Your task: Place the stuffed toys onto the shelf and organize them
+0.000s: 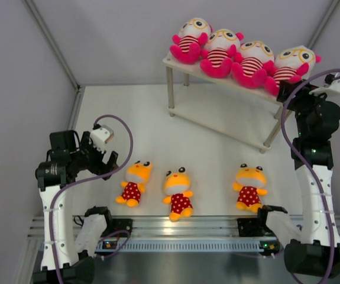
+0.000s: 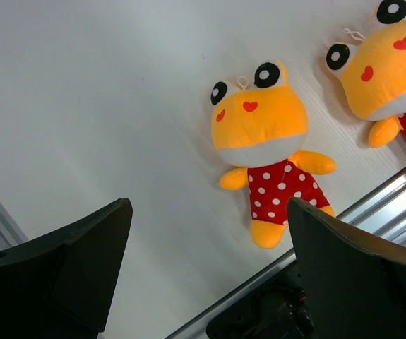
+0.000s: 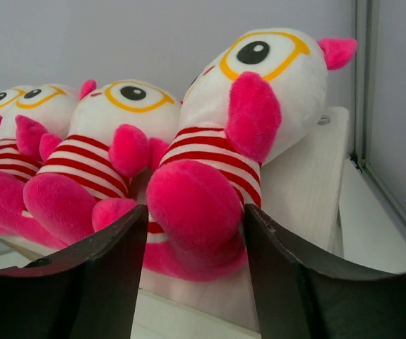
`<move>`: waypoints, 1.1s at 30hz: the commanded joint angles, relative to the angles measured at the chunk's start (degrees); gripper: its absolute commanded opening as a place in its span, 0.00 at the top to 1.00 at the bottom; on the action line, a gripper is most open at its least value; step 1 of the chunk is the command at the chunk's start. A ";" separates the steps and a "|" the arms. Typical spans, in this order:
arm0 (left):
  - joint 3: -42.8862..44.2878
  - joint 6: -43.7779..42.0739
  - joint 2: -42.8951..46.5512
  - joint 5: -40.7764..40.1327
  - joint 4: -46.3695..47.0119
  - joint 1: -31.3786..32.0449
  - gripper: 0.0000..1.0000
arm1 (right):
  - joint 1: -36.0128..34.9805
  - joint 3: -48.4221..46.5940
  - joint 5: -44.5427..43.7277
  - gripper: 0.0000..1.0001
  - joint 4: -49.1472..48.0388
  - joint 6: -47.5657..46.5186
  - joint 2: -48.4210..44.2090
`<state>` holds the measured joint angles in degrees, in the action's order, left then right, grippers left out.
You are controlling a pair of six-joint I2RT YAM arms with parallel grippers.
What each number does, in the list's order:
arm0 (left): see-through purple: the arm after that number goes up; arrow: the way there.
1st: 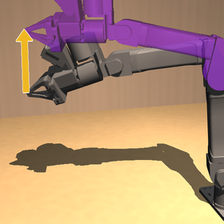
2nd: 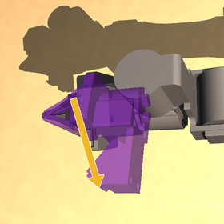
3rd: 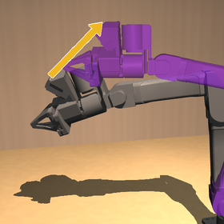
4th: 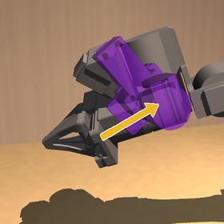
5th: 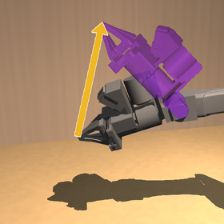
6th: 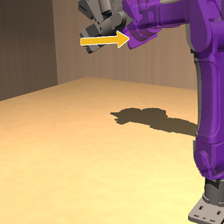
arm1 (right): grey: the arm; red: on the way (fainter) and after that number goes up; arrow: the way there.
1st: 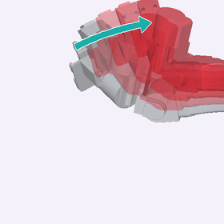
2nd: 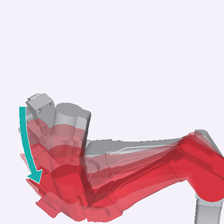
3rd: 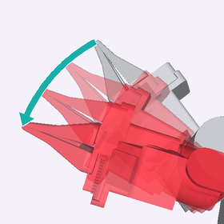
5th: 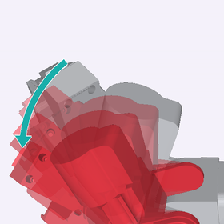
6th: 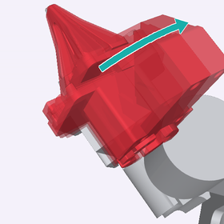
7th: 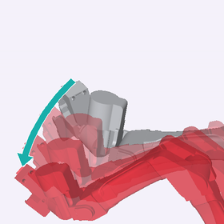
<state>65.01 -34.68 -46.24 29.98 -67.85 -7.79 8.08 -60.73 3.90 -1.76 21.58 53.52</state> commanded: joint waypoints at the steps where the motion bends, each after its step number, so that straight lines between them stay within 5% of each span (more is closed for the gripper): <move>1: -0.41 -0.48 0.53 1.84 1.85 0.15 0.03 | 0.54 -1.75 -2.84 0.42 6.23 -3.12 -2.80; 8: -0.33 -0.48 0.62 2.37 1.76 0.14 0.03 | 0.54 -8.70 -10.49 0.16 15.90 -8.31 -2.63; 23: -3.75 1.28 0.54 -5.71 1.76 0.58 0.03 | 0.54 -21.09 -11.91 0.10 24.26 -10.24 -10.97; 29: -6.21 2.59 0.62 -8.53 1.76 0.58 0.03 | 0.54 -23.55 14.77 0.11 24.79 -10.69 -12.57; 30: -6.56 2.86 0.62 -8.44 1.76 0.58 0.03 | 0.54 -23.73 27.26 0.14 24.09 -9.99 -11.60; 33: -7.27 3.56 1.32 -8.36 1.76 0.58 0.03 | -1.56 -20.93 45.35 0.18 18.57 -3.67 -8.35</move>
<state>58.35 -32.67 -46.19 22.26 -67.48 -7.42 7.81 -84.38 22.94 19.33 13.26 39.20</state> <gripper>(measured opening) 0.971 0.836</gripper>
